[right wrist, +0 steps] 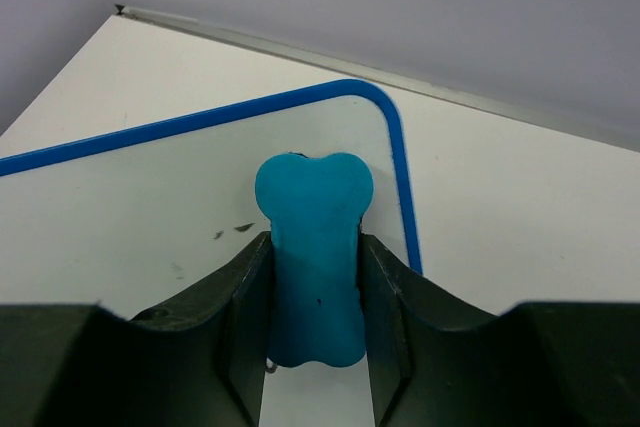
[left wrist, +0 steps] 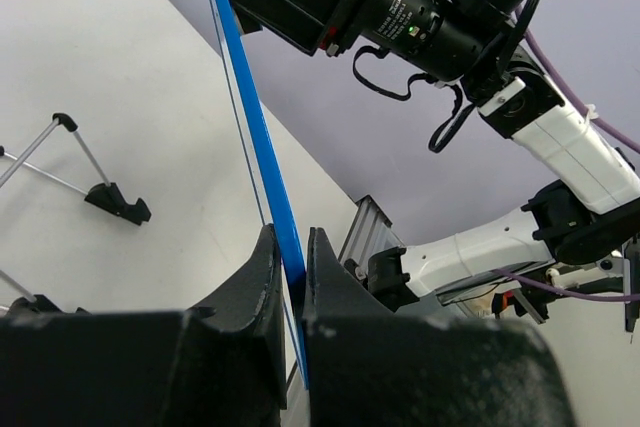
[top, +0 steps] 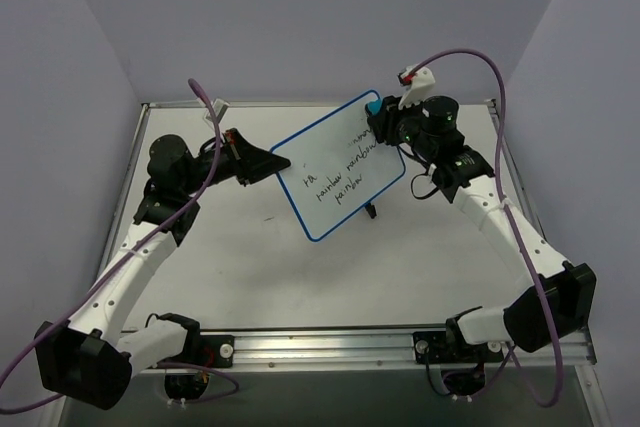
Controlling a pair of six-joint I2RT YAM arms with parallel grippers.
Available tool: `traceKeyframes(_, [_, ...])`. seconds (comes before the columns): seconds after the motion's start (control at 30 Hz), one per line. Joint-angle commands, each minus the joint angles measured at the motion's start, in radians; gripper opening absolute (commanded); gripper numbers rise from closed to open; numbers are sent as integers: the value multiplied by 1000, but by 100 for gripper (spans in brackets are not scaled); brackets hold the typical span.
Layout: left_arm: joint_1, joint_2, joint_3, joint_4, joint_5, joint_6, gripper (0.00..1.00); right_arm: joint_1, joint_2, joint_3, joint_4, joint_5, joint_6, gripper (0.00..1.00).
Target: Erase the whiteboard
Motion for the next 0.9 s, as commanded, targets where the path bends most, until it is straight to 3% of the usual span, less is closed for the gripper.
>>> traceKeyframes(0.0, [-42,-93,99,227,187,23,2,96,11,-10,-108,-7,-1,6])
traceKeyframes(0.2, [-42,-95,111,217,157,23,2,163,-21,-135,-131,43,45,6])
traceKeyframes(0.5, [-42,-104,105,242,92,-6,2,183,-113,-372,-26,-34,121,6])
traceKeyframes(0.63, [-44,-84,87,326,117,-63,2,168,-106,-339,-29,1,109,6])
traceKeyframes(0.87, [-44,-84,70,340,144,-77,2,136,-10,-112,-78,20,46,6])
